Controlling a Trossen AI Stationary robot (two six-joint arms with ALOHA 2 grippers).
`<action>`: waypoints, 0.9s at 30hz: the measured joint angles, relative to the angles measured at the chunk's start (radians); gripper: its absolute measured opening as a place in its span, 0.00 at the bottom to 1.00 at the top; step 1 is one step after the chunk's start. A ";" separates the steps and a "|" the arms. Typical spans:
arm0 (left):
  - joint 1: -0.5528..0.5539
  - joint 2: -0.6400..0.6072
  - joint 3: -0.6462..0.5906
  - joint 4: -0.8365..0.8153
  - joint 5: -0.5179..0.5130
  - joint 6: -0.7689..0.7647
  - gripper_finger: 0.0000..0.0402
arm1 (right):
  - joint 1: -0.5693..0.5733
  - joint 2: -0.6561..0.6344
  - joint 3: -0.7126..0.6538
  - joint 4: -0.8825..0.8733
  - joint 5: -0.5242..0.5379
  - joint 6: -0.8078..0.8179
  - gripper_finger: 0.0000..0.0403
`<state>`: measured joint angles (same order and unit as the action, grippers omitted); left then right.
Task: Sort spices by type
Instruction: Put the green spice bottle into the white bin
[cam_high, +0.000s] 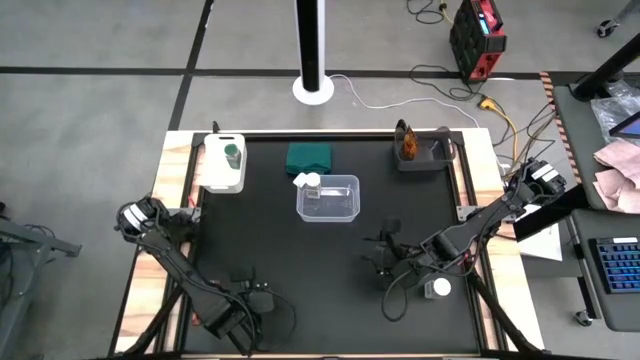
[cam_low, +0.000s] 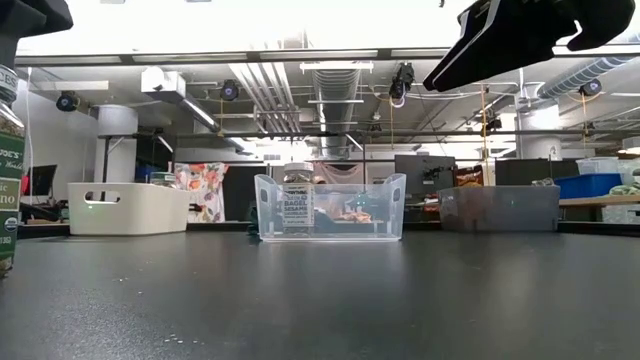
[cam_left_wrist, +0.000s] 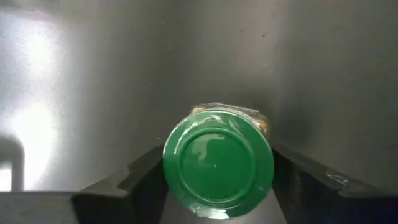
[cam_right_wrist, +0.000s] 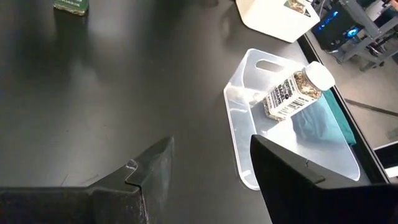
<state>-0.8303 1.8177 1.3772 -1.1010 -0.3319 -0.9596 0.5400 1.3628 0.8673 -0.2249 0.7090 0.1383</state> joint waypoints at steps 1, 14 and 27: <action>0.000 -0.001 -0.003 0.001 -0.001 0.000 0.56 | 0.000 0.000 0.000 0.000 0.000 0.000 0.50; 0.001 0.001 0.028 -0.001 -0.028 0.066 0.46 | -0.001 0.000 -0.001 0.012 0.000 0.009 0.50; 0.011 0.001 0.244 0.081 -0.317 0.553 0.46 | -0.069 0.046 -0.038 0.491 -0.429 -0.176 0.50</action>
<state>-0.8191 1.8187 1.6210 -1.0196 -0.6491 -0.4062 0.4711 1.4092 0.8291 0.2660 0.2798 -0.0376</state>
